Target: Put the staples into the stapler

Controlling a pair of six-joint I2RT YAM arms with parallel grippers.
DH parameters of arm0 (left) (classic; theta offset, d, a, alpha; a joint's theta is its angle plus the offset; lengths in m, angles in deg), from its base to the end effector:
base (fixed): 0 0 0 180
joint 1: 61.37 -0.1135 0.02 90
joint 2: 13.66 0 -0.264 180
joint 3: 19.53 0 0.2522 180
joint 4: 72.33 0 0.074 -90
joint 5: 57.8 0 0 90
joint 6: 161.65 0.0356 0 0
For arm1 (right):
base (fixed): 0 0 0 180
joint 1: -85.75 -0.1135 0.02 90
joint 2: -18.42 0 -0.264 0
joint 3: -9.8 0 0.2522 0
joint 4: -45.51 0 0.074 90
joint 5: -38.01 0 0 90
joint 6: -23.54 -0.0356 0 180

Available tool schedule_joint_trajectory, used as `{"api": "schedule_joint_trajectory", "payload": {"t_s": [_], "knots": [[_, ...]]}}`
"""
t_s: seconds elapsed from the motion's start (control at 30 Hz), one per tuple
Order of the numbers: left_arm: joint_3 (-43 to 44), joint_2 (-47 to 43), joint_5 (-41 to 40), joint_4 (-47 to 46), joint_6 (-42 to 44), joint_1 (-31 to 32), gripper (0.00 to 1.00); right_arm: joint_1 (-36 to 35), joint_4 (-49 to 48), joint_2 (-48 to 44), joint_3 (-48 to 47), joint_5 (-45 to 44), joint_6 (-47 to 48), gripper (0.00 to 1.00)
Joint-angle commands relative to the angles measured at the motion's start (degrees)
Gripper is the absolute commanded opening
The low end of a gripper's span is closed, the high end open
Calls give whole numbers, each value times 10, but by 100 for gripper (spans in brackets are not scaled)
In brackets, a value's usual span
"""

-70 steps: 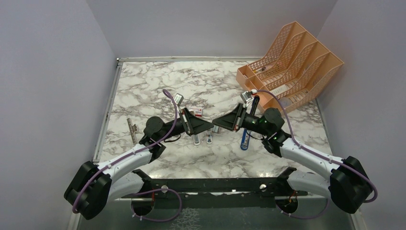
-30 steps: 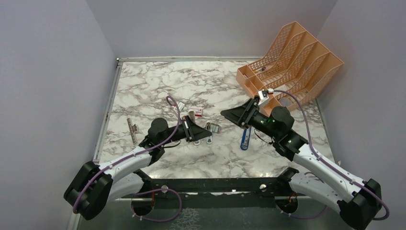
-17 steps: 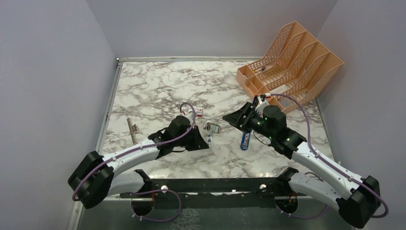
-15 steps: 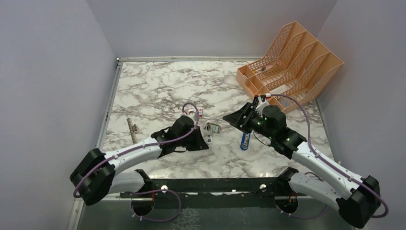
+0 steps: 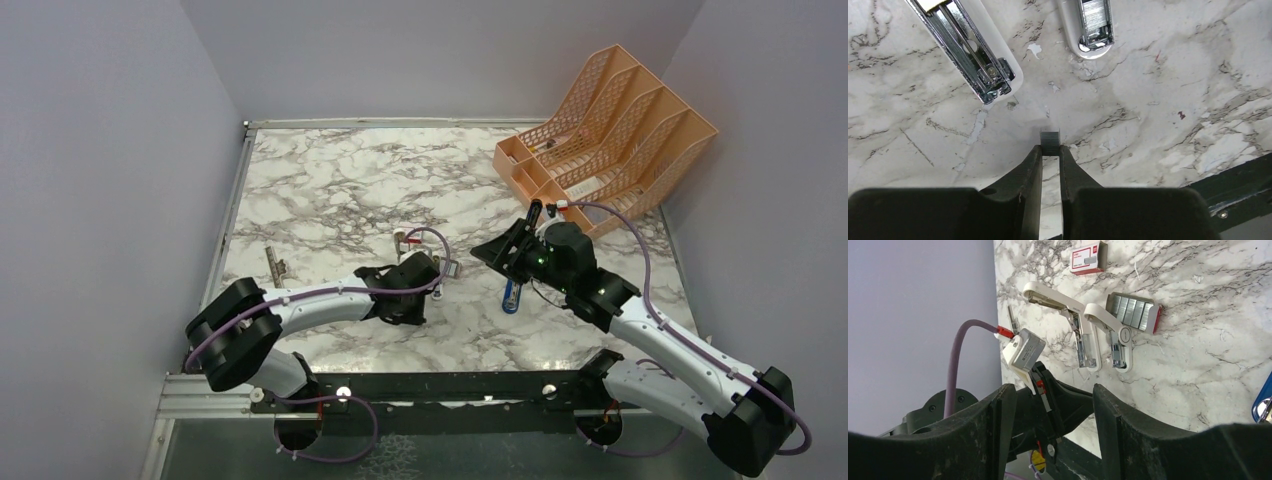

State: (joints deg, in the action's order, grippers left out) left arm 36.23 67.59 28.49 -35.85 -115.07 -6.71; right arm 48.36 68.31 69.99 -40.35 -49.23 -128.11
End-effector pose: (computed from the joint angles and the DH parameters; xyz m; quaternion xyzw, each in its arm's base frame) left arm 0.1517 -0.2099 0.1692 0.0872 0.9658 -0.1622 0.1824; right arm 0.1642 0.1276 0.2691 0.1636 0.8235 0.4261 0.3370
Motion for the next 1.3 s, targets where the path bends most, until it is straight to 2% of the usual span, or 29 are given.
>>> {"api": "schedule_joint_trajectory", "payload": {"t_s": [0.0, 0.13, 0.23, 0.43, 0.6, 0.8, 0.9, 1.0, 1.17, 1.27], "knots": [[24, 19, -32, 31, 17, 14, 16, 2, 9, 1, 7, -18, -7, 62], [24, 30, -26, 34, 14, 22, 17, 2, 9, 4, 8, -18, -7, 62], [25, 32, -19, 33, 15, 24, 21, 2, 10, 7, 6, -18, -6, 62], [40, 18, -20, 33, 25, 23, 42, 2, 17, 12, 4, -20, -4, 62], [52, -16, -50, 33, 27, 21, 52, 2, 39, 26, -2, -22, 17, 61], [63, -116, -185, 50, 27, 4, 62, 1, 81, 76, -31, -8, 45, 59], [89, -171, -266, 57, 63, 0, 67, 0, 56, 88, -27, 9, 45, 57], [127, -208, -338, 56, 113, -2, 78, -15, 50, 115, -34, 7, 43, 56], [183, -220, -427, 51, 184, -2, 89, -113, 66, 186, -75, -74, 33, 62], [184, -221, -455, 40, 204, -2, 94, -177, 90, 241, -105, -114, 7, 65]]}}
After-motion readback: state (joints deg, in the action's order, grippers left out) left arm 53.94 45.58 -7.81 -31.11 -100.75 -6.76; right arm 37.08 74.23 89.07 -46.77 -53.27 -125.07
